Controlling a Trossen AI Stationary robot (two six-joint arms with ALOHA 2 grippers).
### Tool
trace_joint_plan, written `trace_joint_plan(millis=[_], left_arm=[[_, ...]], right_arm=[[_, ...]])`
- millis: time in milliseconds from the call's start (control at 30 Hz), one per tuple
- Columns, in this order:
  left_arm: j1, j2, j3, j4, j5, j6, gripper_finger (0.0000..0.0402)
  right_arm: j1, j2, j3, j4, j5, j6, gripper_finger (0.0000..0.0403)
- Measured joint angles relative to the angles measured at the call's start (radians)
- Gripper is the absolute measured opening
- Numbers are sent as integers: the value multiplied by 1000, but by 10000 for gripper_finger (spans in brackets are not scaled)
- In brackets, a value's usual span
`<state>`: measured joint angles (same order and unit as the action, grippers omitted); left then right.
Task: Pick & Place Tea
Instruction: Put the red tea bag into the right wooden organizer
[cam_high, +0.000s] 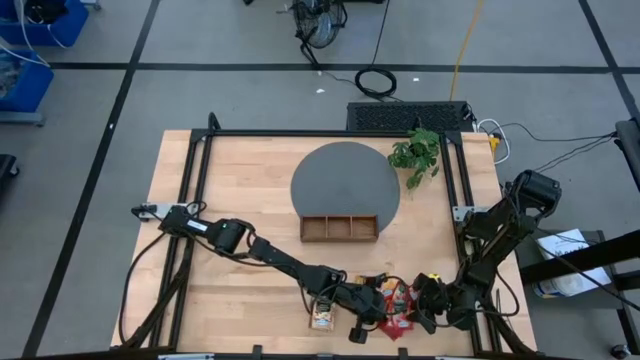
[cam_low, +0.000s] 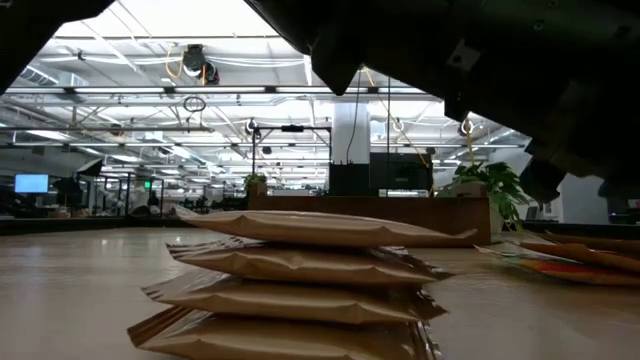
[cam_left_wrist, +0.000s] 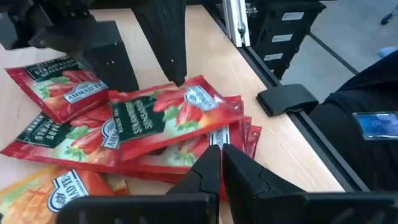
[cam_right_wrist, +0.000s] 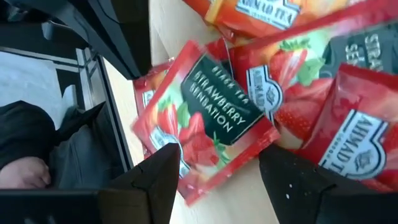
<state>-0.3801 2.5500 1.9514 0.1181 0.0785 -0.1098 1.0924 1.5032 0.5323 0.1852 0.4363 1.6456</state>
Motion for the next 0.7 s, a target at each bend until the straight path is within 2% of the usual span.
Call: trace_joint_plan(millis=[133, 400, 700], left_arm=[[7, 0, 0, 8, 0, -1, 5], [5, 0, 0, 7, -1, -1, 20], [8, 0, 0, 11, -21, 6, 7]], right_arm=[[0, 0, 0, 4, 9, -16, 188], [0, 0, 0, -29, 9, -19, 156], [0, 0, 0, -91, -2, -21, 126]])
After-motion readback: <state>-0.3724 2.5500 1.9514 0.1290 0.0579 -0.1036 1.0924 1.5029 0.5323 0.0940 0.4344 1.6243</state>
